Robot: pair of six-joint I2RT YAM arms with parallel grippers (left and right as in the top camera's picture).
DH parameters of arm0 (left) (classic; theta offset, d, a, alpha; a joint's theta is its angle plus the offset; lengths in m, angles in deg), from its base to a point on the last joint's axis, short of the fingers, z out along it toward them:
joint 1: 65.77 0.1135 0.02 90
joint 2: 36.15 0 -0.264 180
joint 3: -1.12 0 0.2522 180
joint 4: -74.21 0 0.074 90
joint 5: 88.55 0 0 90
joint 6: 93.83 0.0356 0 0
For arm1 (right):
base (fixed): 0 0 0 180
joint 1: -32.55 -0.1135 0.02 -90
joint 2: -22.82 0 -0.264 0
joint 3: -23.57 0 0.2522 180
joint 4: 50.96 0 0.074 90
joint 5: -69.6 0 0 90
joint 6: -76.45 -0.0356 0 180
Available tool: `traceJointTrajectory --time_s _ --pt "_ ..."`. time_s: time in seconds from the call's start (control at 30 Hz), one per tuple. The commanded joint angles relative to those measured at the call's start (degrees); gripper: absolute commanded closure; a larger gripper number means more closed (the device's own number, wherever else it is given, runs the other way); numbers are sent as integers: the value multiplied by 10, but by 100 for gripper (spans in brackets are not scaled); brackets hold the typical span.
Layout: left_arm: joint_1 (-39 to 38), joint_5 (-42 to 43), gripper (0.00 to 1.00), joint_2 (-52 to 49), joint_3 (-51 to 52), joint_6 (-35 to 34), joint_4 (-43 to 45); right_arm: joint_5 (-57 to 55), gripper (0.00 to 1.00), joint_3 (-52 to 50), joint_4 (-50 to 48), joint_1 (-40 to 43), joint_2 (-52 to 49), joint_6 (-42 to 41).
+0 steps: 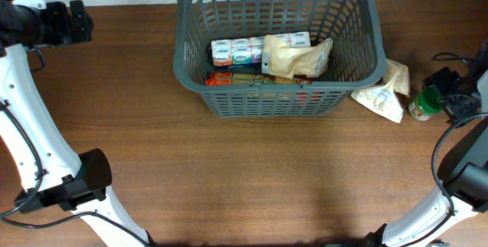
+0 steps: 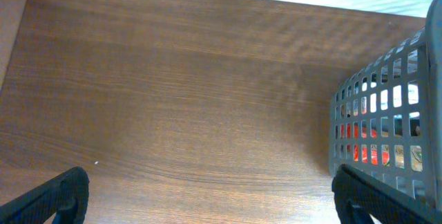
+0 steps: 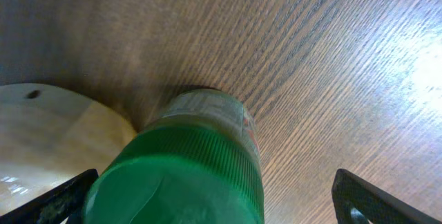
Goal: Pack container
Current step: 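Reach the right gripper to the green-lidded jar and grasp it, then lift the green jar into the basket and release it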
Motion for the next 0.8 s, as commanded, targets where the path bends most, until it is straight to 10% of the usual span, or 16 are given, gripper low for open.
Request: traceJointTrajectory --time_s 0.0,0.77 --pt "2 -2 1 5 2 -5 0 5 1 -2 -2 -5 -24 -7" --pt "2 -2 1 5 2 -5 0 2 14 -4 -1 -7 -75 -7"
